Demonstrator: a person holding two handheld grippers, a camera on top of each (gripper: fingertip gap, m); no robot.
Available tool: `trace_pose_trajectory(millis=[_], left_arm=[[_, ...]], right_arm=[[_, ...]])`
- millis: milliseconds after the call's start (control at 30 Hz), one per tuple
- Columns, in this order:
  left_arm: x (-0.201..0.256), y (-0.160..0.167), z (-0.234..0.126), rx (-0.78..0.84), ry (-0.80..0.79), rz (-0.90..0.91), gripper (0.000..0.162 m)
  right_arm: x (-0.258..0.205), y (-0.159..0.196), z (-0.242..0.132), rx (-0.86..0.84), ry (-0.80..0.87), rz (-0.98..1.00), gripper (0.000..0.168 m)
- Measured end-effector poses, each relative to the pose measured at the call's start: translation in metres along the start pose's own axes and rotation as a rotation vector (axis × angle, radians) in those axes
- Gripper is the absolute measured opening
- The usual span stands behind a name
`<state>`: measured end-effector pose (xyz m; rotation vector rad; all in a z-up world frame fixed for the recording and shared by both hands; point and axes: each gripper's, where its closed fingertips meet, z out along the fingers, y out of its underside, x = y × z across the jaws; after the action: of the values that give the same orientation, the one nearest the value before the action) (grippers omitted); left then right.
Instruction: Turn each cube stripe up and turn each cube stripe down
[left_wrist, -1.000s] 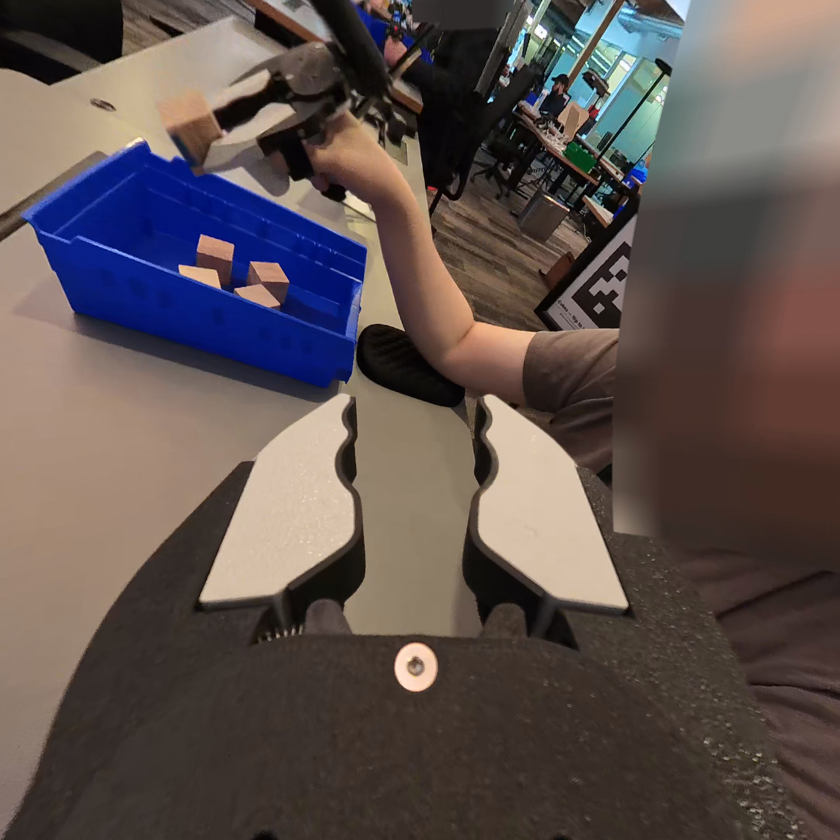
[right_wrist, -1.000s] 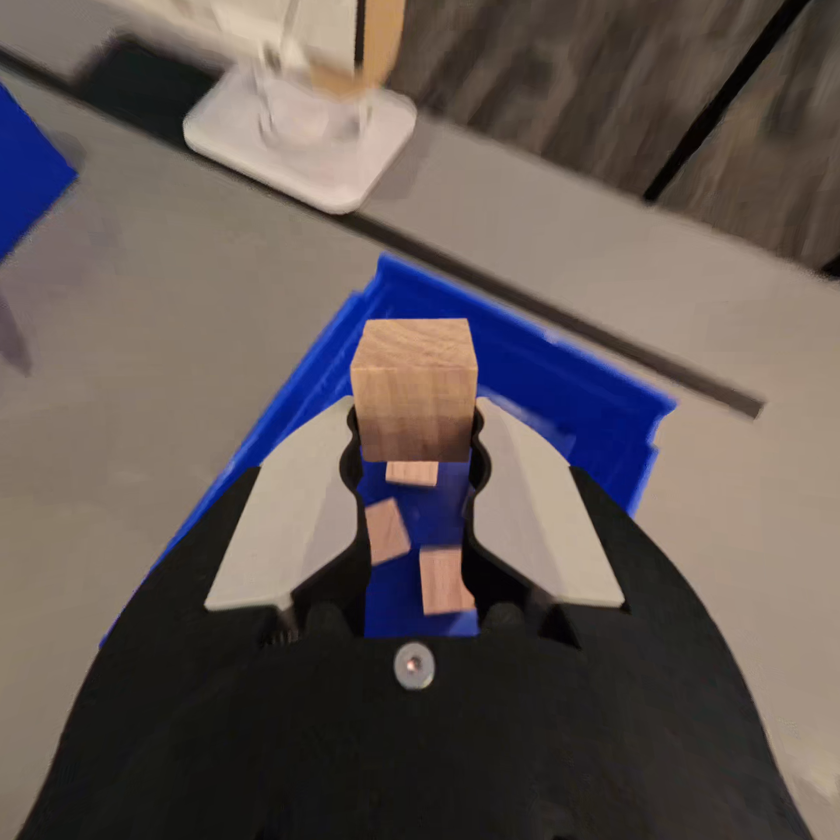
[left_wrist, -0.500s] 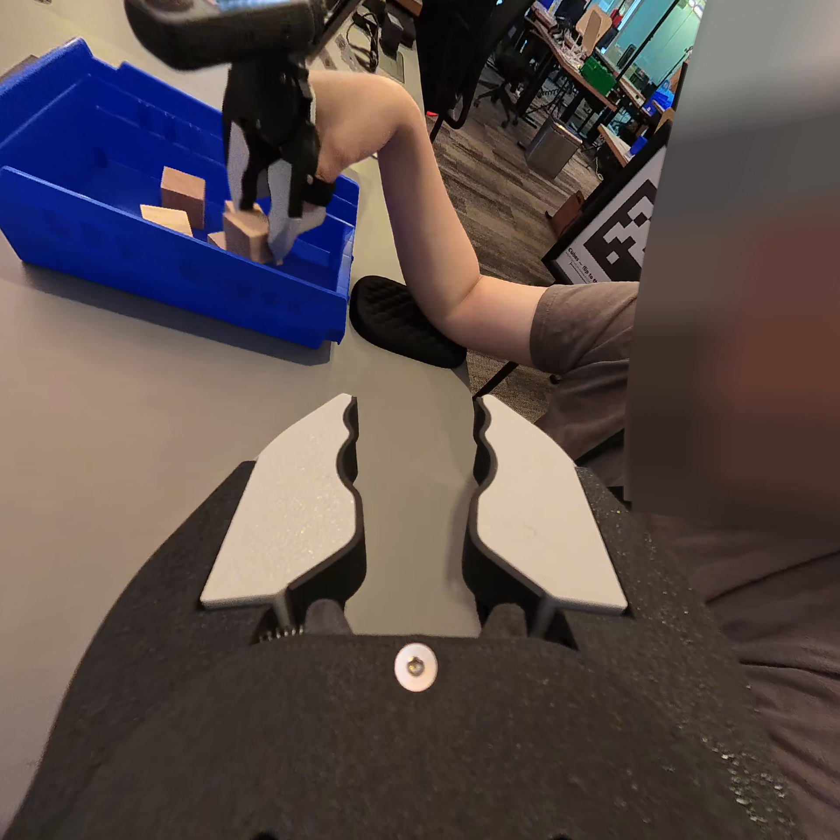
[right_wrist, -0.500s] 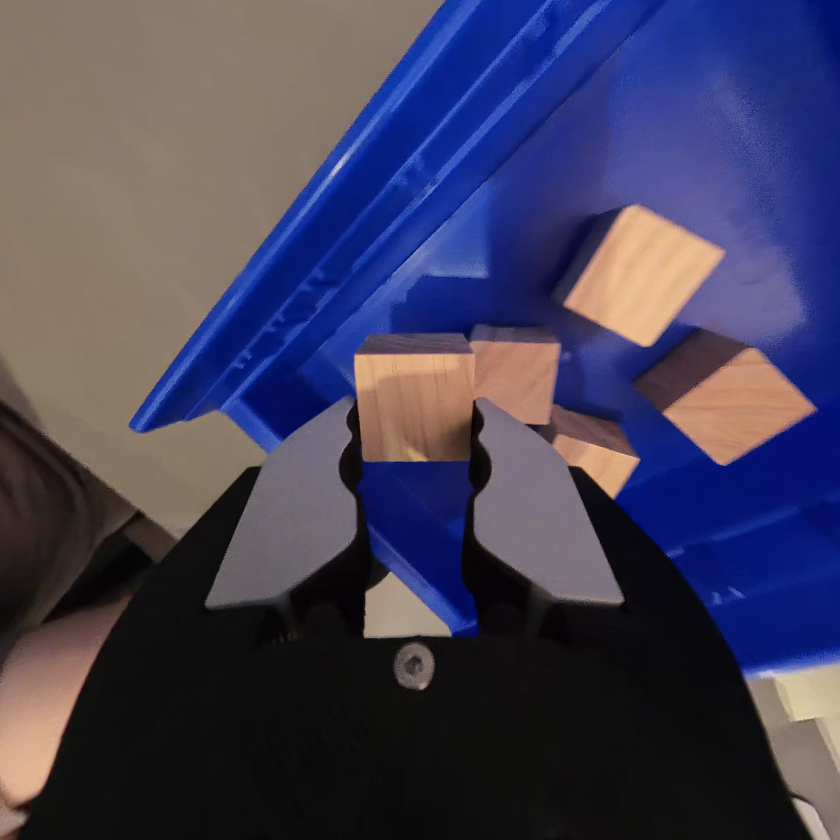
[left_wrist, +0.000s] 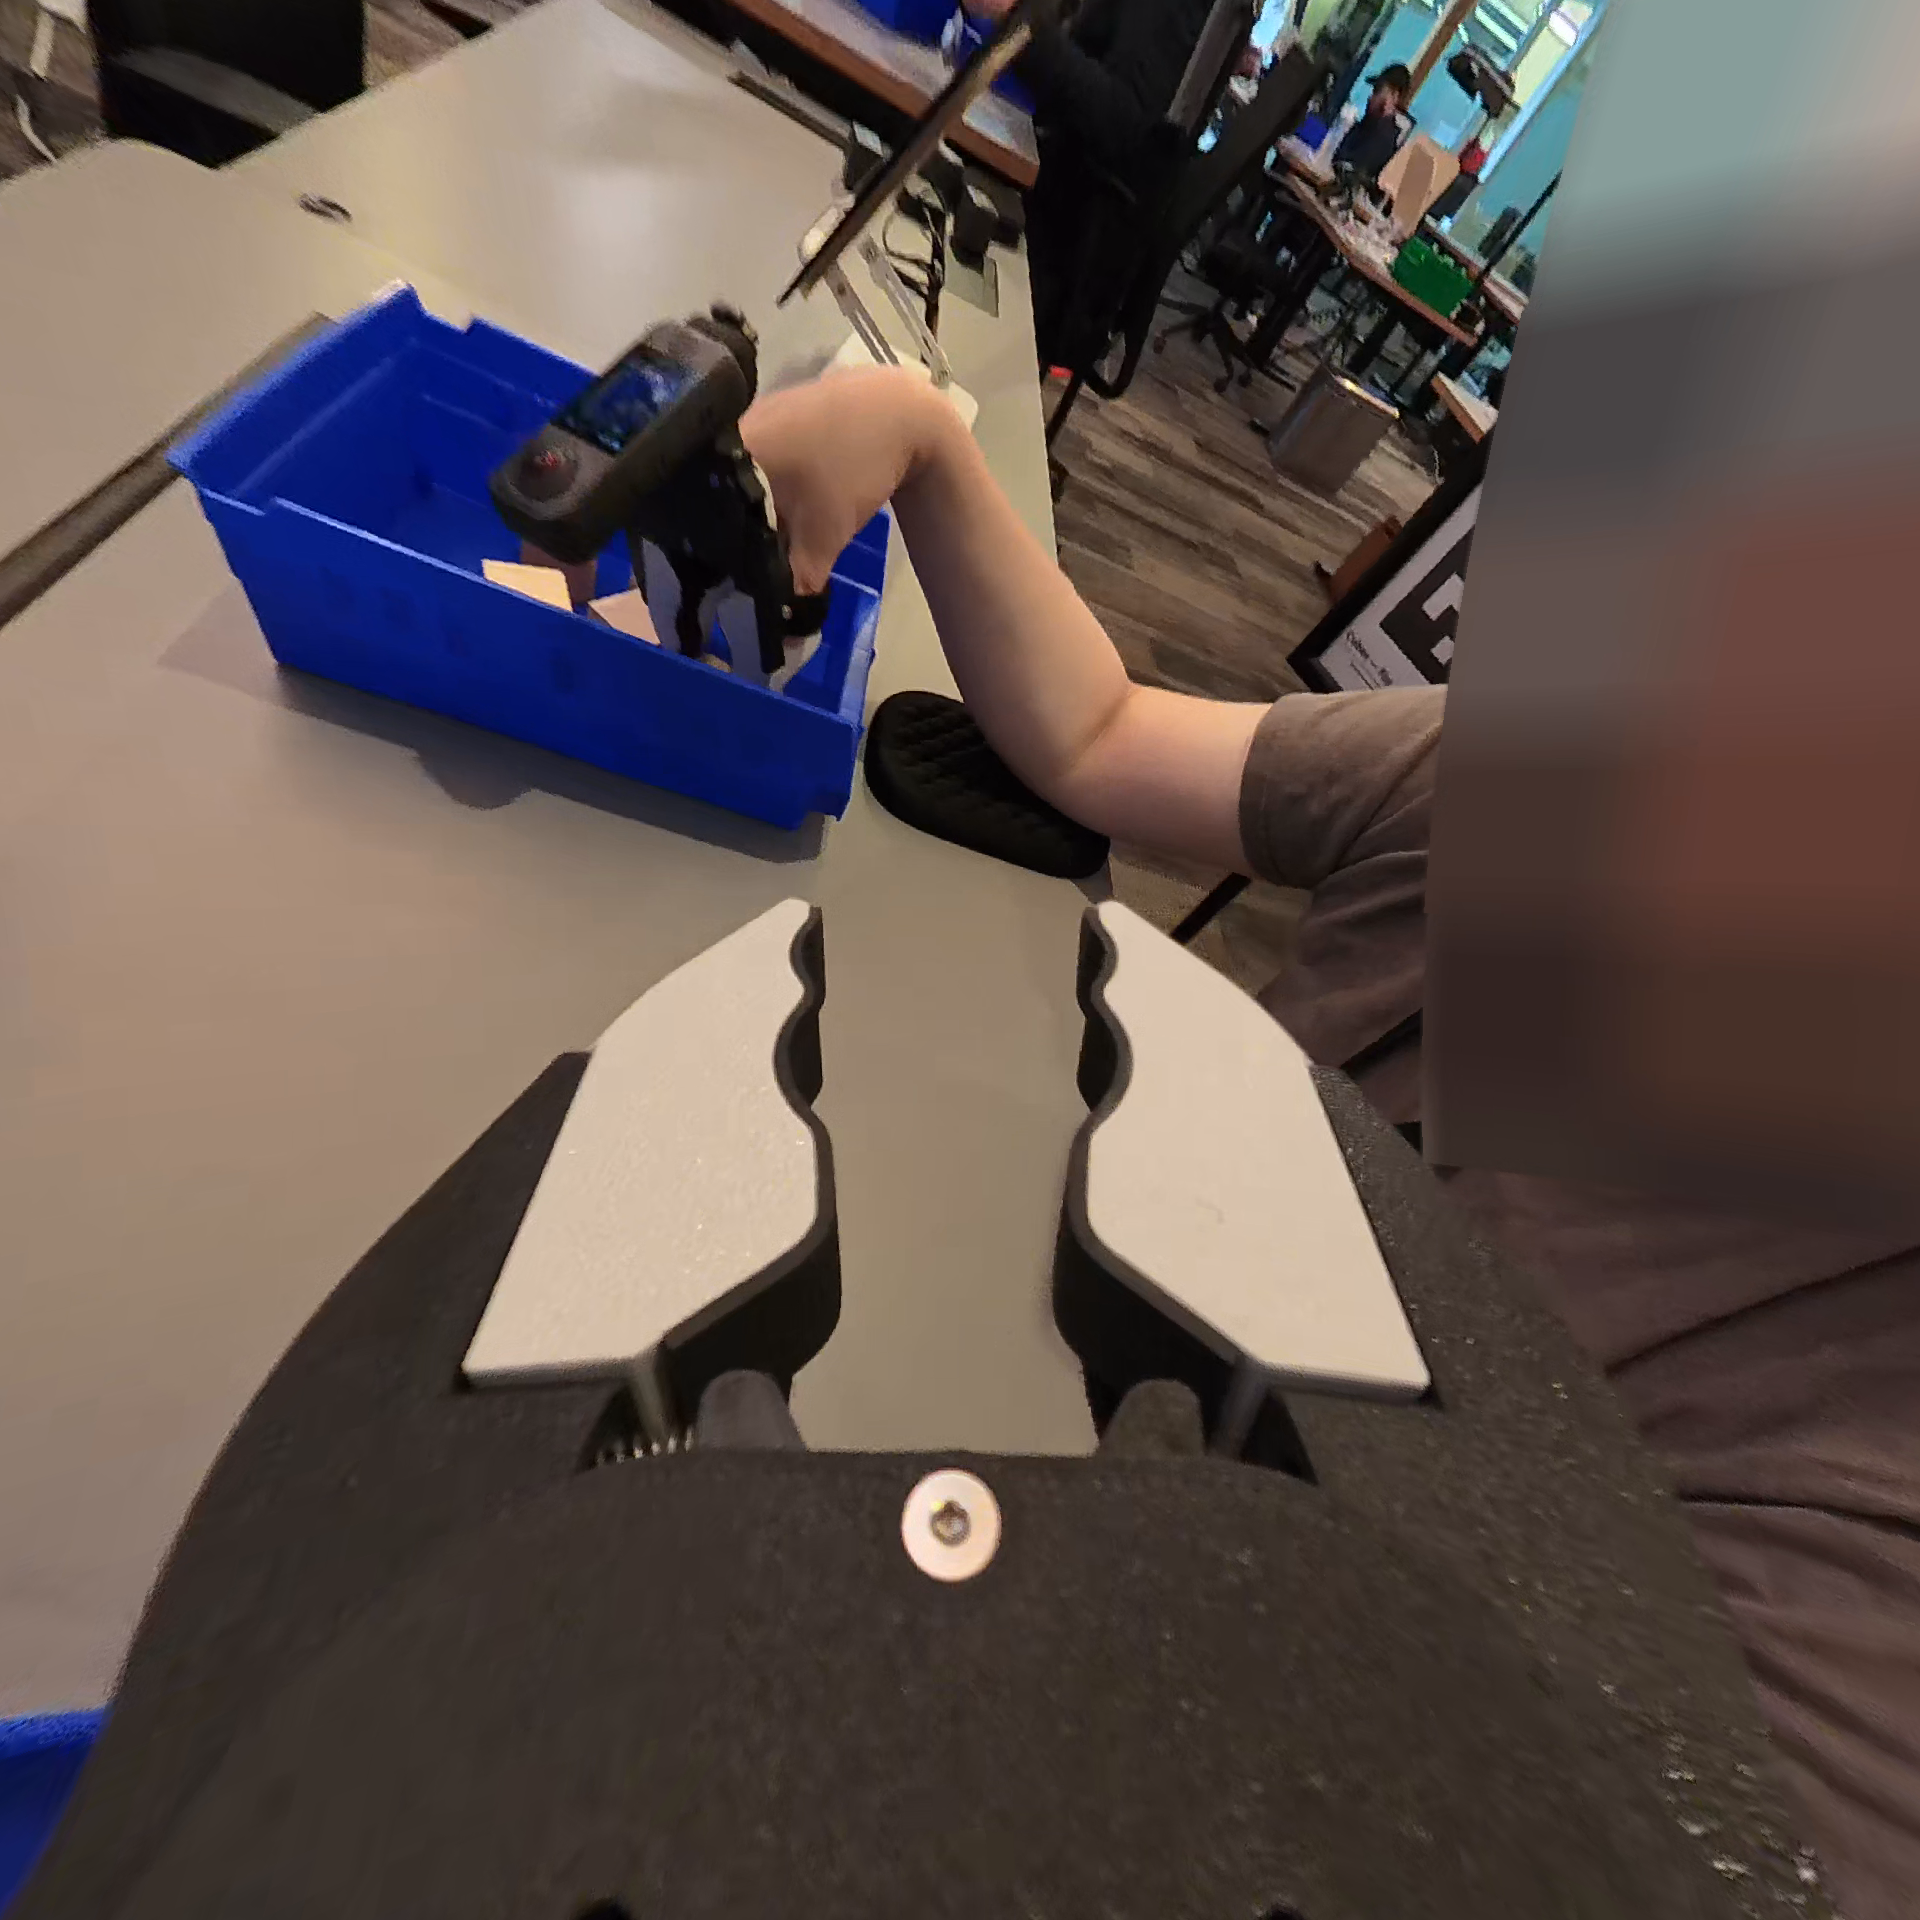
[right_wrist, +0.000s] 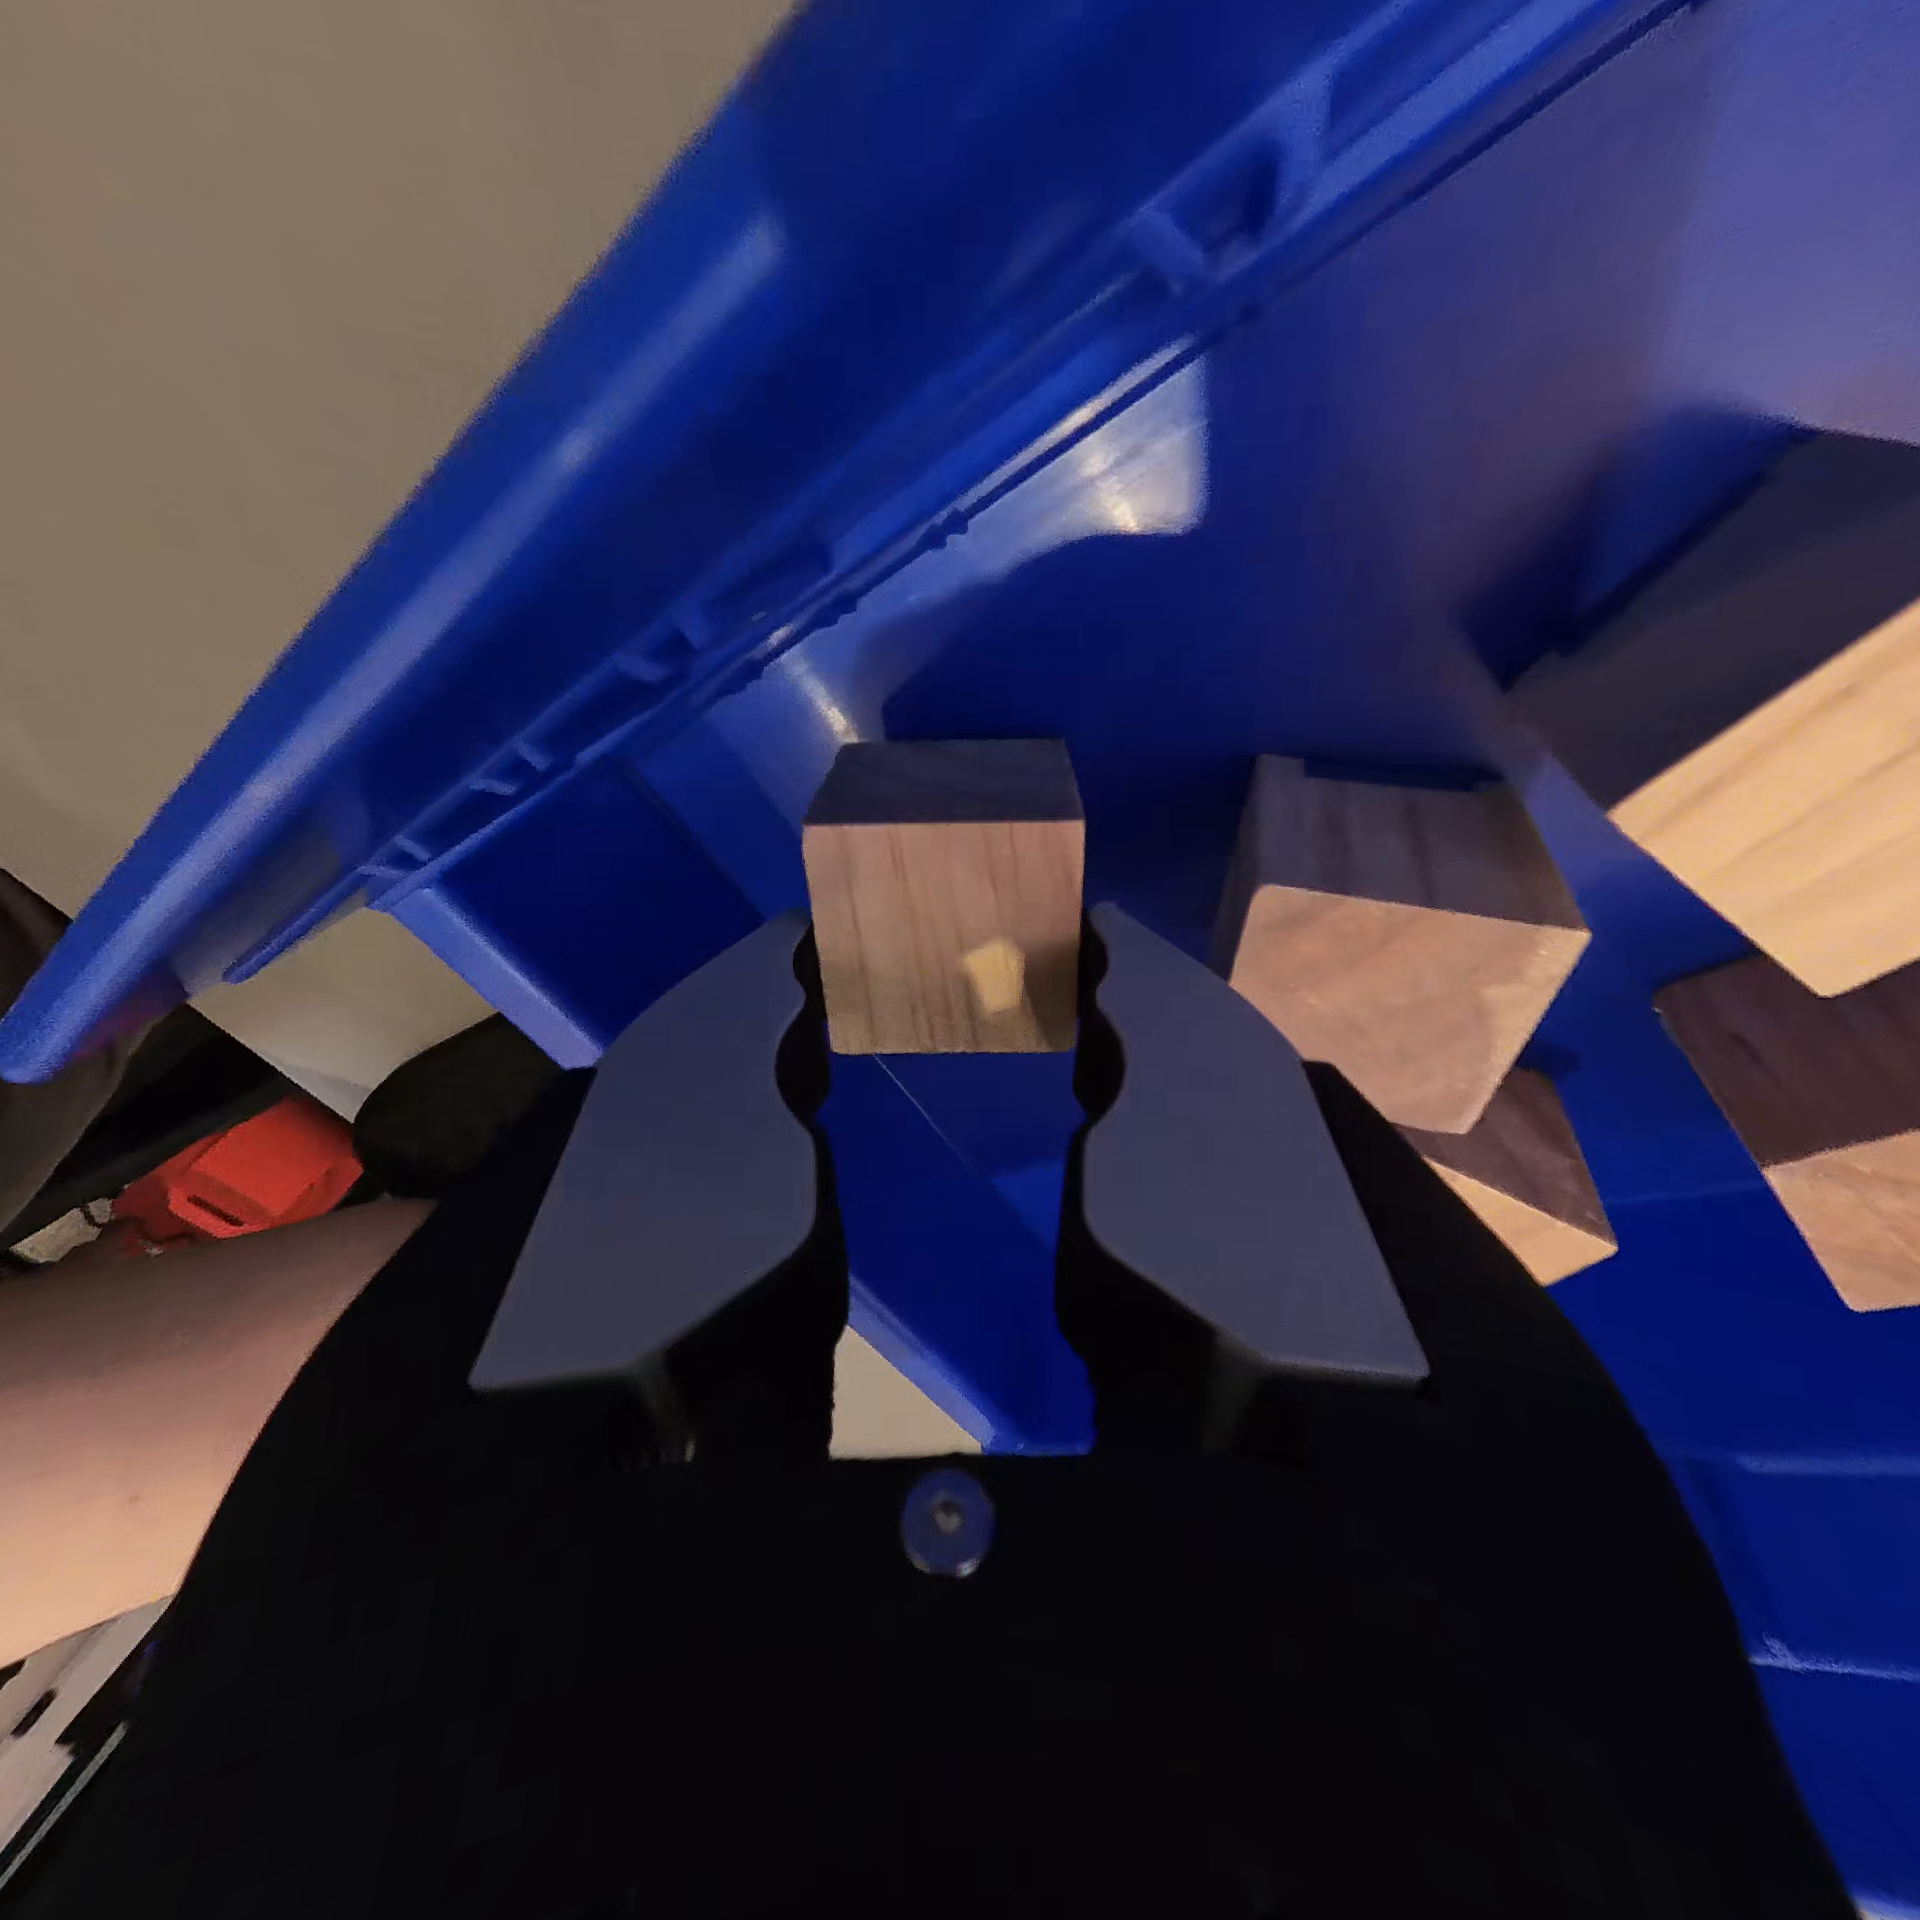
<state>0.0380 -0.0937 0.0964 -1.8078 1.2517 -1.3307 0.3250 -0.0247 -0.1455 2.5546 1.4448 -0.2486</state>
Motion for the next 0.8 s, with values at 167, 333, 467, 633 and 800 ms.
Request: trace_pose_trajectory(millis=[167, 333, 467, 633, 800], left_arm=[[-0.006, 0.0, -0.032, 0.045, -0.098, -0.004, 0.047], [-0.054, 0.035, -0.094, -0.047, -0.515, -0.075, 0.043], [-0.084, 0.088, -0.137, -0.187, -0.726, -0.271, 0.043], [-0.115, 0.153, -0.168, -0.383, -0.864, -0.52, 0.049], [-0.144, 0.196, -0.163, -0.546, -0.793, -0.637, 0.054]], right_arm=[[0.001, 0.005, 0.005, -0.033, -0.004, 0.025, 0.049], [0.001, 0.006, -0.008, 0.025, 0.019, 0.042, 0.051], [0.0, 0.006, -0.028, 0.117, 0.05, 0.054, 0.052], [0.004, 0.008, -0.037, 0.18, 0.051, 0.067, 0.052], [0.005, 0.012, -0.036, 0.175, 0.025, 0.087, 0.052]])
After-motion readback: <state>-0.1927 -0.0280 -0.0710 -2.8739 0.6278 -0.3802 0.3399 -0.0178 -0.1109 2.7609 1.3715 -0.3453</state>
